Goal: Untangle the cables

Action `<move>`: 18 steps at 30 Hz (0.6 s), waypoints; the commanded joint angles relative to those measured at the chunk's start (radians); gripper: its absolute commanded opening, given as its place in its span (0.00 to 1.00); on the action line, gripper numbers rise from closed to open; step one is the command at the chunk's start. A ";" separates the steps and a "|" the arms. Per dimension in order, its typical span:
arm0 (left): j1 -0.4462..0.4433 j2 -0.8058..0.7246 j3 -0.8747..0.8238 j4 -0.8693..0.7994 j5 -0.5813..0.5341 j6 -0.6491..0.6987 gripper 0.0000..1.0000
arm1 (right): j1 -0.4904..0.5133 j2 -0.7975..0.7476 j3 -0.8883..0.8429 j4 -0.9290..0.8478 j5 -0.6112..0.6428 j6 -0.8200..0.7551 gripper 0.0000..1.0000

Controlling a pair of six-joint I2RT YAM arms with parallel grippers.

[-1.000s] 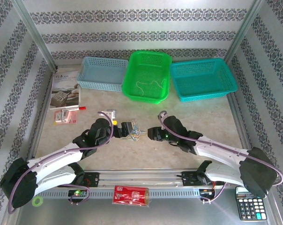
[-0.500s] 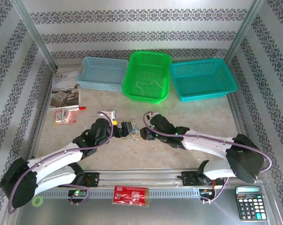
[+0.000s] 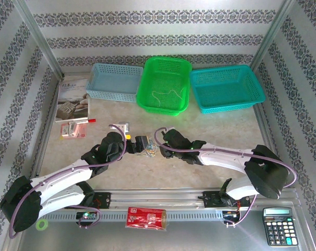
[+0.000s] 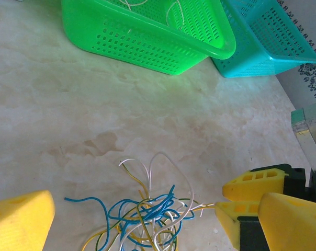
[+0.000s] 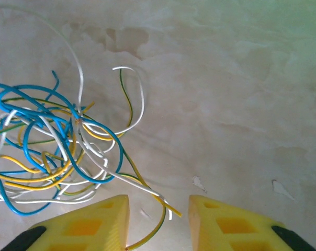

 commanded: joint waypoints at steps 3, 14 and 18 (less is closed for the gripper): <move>-0.008 -0.011 -0.001 0.041 -0.010 -0.001 1.00 | 0.008 0.016 0.026 -0.021 0.038 -0.016 0.21; -0.009 -0.015 0.001 0.041 -0.013 0.008 1.00 | 0.005 -0.052 0.042 -0.063 0.034 -0.026 0.00; -0.008 -0.012 0.003 0.045 -0.009 0.010 1.00 | -0.007 -0.094 0.046 -0.064 0.007 -0.019 0.00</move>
